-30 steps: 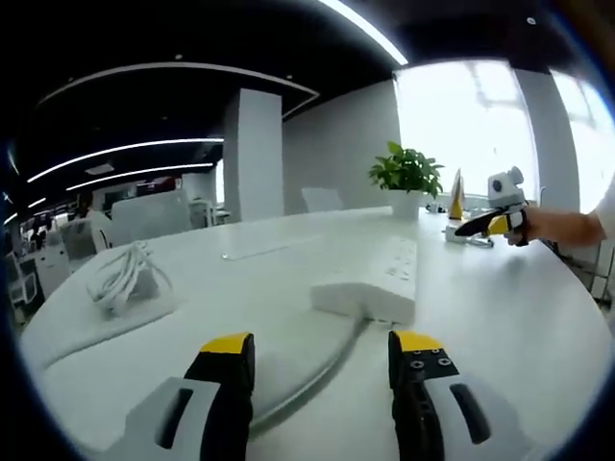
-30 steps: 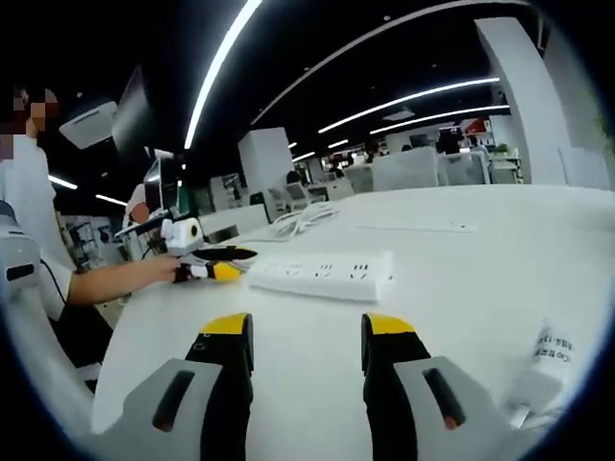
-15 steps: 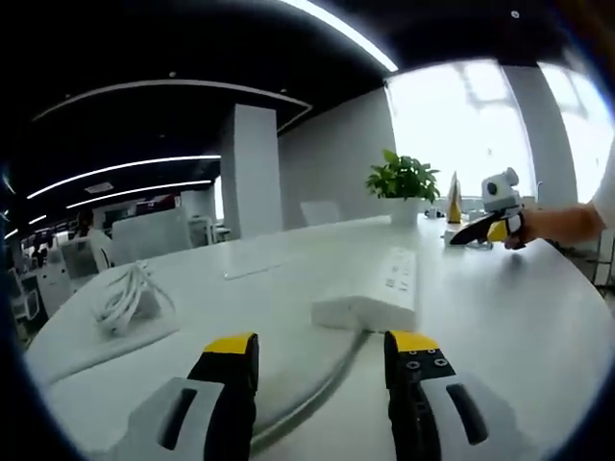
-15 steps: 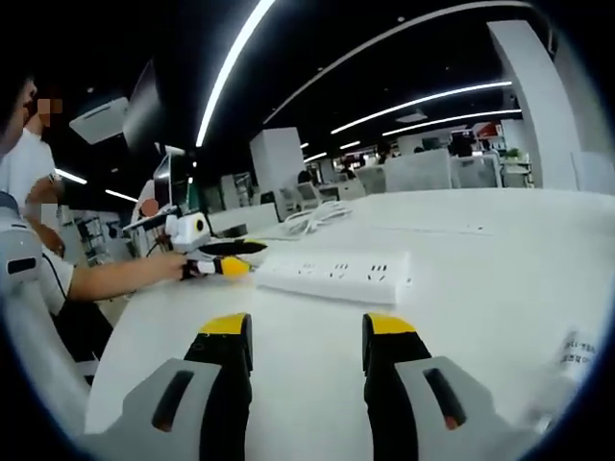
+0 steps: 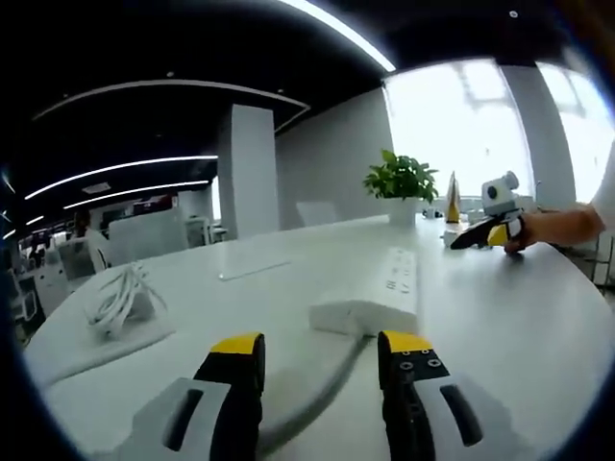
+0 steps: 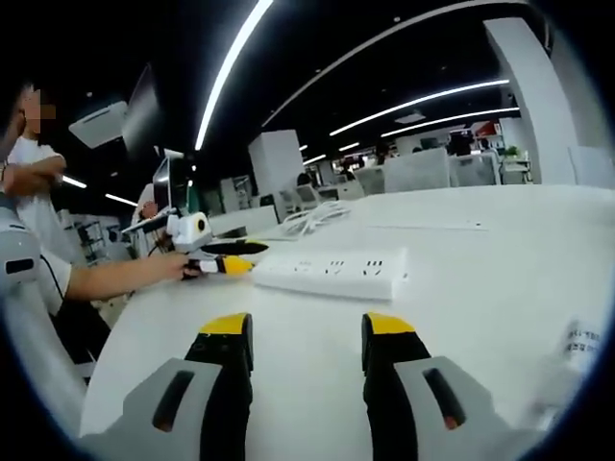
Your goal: Straighten the power strip on the desk, plug the charger into it
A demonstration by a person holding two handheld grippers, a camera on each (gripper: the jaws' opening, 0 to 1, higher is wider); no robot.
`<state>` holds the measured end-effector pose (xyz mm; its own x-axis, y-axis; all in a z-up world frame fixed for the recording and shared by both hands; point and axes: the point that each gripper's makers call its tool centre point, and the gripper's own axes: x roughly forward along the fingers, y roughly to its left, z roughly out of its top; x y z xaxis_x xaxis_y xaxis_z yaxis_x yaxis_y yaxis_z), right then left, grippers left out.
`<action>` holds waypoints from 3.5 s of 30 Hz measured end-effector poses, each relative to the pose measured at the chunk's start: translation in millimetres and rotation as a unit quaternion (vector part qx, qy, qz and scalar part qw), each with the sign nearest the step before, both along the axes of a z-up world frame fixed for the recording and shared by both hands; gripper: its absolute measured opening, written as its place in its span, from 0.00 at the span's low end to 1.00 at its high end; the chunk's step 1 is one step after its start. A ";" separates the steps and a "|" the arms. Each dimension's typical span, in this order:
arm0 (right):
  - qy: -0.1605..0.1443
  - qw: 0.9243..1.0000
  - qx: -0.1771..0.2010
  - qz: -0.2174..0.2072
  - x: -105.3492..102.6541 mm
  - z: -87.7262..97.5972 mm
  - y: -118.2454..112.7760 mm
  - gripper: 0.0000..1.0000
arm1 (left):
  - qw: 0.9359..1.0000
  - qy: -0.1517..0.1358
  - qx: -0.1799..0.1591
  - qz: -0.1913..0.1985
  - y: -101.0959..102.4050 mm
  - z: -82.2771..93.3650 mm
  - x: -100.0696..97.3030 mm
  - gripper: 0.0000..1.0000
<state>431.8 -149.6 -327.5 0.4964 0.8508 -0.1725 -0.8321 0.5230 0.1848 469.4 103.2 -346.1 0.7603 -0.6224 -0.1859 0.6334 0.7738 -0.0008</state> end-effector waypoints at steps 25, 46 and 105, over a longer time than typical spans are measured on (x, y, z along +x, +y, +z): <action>-0.028 0.999 -0.038 -0.007 -2.2 -11.3 1.2 0.38 | 0.999 0.015 0.028 -0.030 -22.1 -14.3 3.0 0.46; -0.017 0.999 -0.023 -0.022 6.9 -10.0 -6.0 0.32 | 0.998 0.019 0.031 -0.048 -23.3 -13.8 20.0 0.28; -0.086 0.991 -0.104 0.001 61.6 -24.2 13.0 0.50 | 0.995 0.023 0.033 -0.092 -36.5 -14.7 8.3 0.14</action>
<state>493.4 -136.6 -351.7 0.5313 0.8072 -0.2570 -0.8434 0.5326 -0.0707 477.7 66.7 -360.8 0.6236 -0.7358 -0.2643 0.7653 0.6436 0.0139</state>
